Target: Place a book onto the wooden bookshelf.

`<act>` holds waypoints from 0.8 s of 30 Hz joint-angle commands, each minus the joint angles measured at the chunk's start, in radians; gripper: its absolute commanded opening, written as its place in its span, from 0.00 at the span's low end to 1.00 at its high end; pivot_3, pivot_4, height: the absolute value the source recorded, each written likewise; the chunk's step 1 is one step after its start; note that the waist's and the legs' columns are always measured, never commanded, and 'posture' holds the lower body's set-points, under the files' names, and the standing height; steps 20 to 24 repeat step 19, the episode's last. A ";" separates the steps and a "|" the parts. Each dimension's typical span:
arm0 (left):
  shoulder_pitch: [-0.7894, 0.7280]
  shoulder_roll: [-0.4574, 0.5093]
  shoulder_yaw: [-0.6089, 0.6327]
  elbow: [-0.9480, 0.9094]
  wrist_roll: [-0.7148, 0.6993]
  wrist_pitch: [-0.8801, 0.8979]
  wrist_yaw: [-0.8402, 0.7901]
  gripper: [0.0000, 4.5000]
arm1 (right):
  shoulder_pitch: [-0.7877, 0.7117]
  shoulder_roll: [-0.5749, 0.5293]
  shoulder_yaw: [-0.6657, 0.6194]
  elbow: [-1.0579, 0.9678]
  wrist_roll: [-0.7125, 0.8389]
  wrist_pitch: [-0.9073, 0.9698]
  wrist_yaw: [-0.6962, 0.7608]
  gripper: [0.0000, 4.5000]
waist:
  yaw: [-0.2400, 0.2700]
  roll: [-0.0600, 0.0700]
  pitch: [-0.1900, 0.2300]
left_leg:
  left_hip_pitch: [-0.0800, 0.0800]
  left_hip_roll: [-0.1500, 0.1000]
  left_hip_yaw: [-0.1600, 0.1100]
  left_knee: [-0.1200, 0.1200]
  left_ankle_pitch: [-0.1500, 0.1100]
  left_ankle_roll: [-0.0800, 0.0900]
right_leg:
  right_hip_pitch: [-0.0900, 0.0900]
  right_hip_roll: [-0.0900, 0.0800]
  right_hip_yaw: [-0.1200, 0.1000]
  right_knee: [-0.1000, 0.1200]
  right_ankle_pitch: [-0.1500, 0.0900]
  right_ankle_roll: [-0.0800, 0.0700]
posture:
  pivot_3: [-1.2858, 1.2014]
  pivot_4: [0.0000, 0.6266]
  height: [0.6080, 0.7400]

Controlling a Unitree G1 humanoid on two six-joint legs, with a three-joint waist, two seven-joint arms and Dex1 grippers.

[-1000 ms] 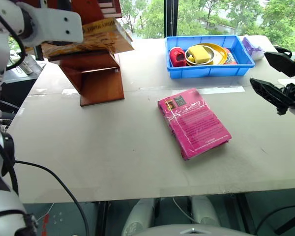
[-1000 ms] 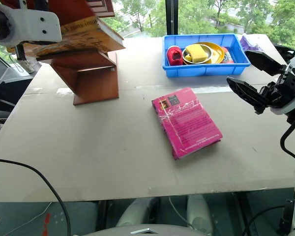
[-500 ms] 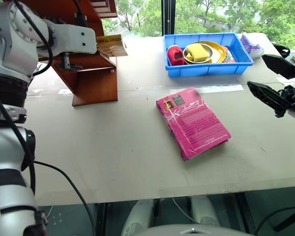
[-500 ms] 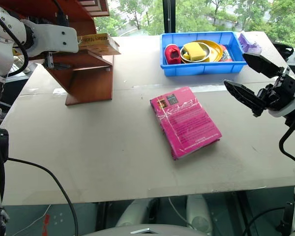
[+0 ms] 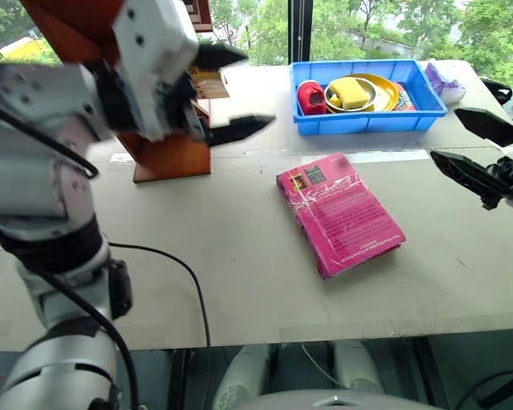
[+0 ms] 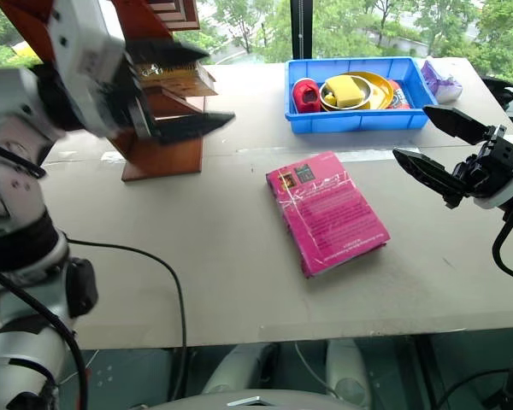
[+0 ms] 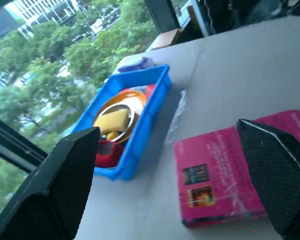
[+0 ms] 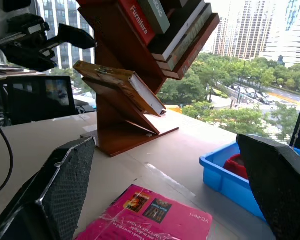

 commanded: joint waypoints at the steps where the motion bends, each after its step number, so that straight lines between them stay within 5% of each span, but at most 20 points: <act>1: 0.122 -0.093 0.065 -0.094 -0.096 0.091 0.136 1.00 | 0.062 -0.032 -0.095 -0.077 0.033 0.023 -0.023 1.00 | 0.001 0.000 -0.001 | 0.001 0.000 0.000 0.001 0.000 0.000 | 0.001 0.000 0.000 0.000 0.000 0.000 | 0.52 0.24 1.00; 6: 0.374 -0.110 0.047 -0.089 -0.155 0.001 0.167 1.00 | 0.236 -0.047 -0.210 -0.122 0.025 0.047 -0.024 1.00 | 0.009 0.001 -0.001 | 0.005 0.000 0.001 -0.001 -0.001 0.001 | 0.004 0.000 0.000 -0.002 0.000 0.000 | 0.52 0.24 1.00; 15: 0.747 0.061 0.067 0.075 -0.120 -0.304 0.093 1.00 | 0.651 -0.053 -0.292 -0.158 -0.215 -0.028 0.056 1.00 | 0.033 0.001 -0.001 | 0.014 0.001 0.004 -0.004 -0.003 0.005 | 0.014 -0.001 0.001 -0.007 -0.001 0.000 | 0.52 0.24 1.00; 24: 0.809 0.102 0.049 0.103 -0.131 -0.365 0.075 1.00 | 0.707 -0.054 -0.275 -0.117 -0.299 -0.074 0.068 1.00 | 0.037 0.000 -0.002 | 0.015 0.001 0.004 -0.004 -0.004 0.005 | 0.017 -0.001 0.001 -0.011 -0.001 0.000 | 0.52 0.24 1.00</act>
